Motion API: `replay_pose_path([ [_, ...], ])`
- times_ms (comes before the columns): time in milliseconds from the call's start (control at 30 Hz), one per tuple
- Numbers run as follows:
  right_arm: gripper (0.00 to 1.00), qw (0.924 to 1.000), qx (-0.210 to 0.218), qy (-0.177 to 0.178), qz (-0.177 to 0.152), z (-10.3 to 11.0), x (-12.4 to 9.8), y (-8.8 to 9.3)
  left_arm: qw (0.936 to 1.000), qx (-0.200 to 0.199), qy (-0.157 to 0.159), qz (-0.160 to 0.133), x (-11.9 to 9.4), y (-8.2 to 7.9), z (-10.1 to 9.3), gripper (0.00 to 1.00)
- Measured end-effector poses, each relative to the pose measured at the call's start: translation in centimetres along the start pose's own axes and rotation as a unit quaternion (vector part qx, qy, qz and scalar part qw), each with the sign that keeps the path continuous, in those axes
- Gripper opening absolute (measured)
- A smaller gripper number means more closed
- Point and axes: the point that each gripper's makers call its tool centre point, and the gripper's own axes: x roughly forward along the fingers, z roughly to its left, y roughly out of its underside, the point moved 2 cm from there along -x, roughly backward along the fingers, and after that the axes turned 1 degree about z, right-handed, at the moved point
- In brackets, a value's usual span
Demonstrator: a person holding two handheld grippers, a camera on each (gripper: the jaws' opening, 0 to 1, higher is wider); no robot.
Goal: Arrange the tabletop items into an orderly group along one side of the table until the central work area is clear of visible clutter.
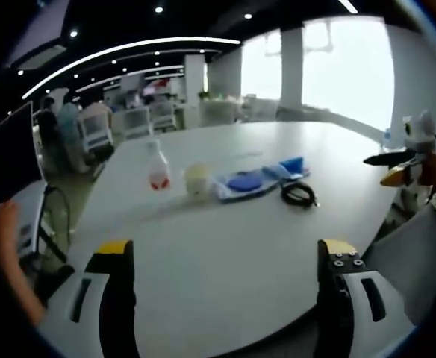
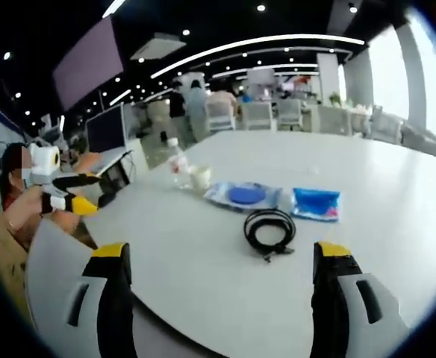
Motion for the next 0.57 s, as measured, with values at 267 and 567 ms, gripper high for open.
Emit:
replay_pose_path([
  [267,1.0,1.0,-0.001,0.001,0.001,0.31,-0.03,-0.01,1.0,-0.001,-0.003,0.005,-0.13,0.34,0.09,1.0],
  [567,1.0,0.9998,-0.01,0.001,0.016,0.45,0.25,0.34,1.0,-0.002,-0.005,0.008,0.02,0.45,0.46,1.0],
])
